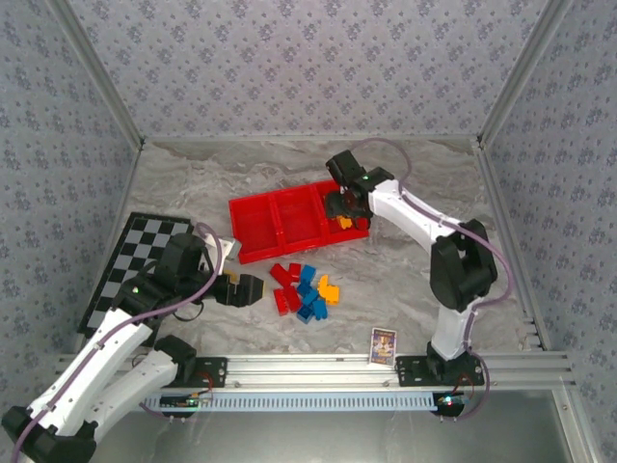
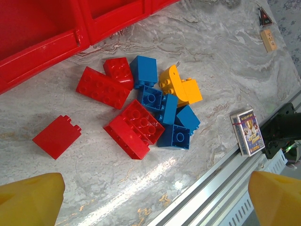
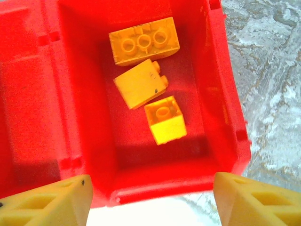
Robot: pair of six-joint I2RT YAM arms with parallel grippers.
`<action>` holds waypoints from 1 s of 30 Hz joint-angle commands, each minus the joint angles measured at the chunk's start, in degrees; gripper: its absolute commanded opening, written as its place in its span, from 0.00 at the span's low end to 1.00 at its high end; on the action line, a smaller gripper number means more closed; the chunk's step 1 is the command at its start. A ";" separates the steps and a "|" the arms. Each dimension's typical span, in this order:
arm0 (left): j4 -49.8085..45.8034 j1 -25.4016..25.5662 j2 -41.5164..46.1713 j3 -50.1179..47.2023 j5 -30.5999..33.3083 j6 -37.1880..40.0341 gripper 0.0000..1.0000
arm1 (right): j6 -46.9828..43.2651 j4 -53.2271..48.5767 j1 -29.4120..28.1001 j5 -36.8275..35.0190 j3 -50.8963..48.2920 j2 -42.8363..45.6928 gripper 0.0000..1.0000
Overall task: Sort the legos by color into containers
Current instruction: Place the lego in the container, then pick up the lego from the center of the table.
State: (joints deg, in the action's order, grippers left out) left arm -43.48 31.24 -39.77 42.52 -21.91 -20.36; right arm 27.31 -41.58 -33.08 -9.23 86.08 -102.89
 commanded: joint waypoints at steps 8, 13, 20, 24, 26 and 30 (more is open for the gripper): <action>0.59 0.31 0.67 0.10 -1.93 1.11 1.00 | 8.28 -0.75 -7.09 -1.20 -13.03 16.02 0.91; 0.20 0.31 0.09 0.21 -0.77 0.94 1.00 | 14.50 -3.49 -9.69 -3.87 -20.13 23.64 1.00; -4.41 2.07 -7.47 3.54 7.21 -1.11 1.00 | 21.18 -12.20 -12.50 -9.10 -29.26 42.07 1.00; -5.91 12.95 -15.69 7.11 17.20 -3.29 1.00 | 23.18 -17.91 -12.49 -7.24 -36.12 56.61 1.00; -6.26 19.78 -21.66 10.35 22.90 -4.45 1.00 | 22.08 -21.11 -11.24 -7.65 -38.66 63.60 1.00; -7.19 24.10 -34.84 17.12 22.76 -5.23 1.00 | 18.93 -27.21 -7.87 -8.39 -39.91 71.24 1.00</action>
State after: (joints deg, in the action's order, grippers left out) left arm -48.62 53.95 -68.82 55.09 -3.62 -23.88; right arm 47.31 -61.52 -42.52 -15.70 47.42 -34.04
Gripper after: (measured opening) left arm 0.996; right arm 0.996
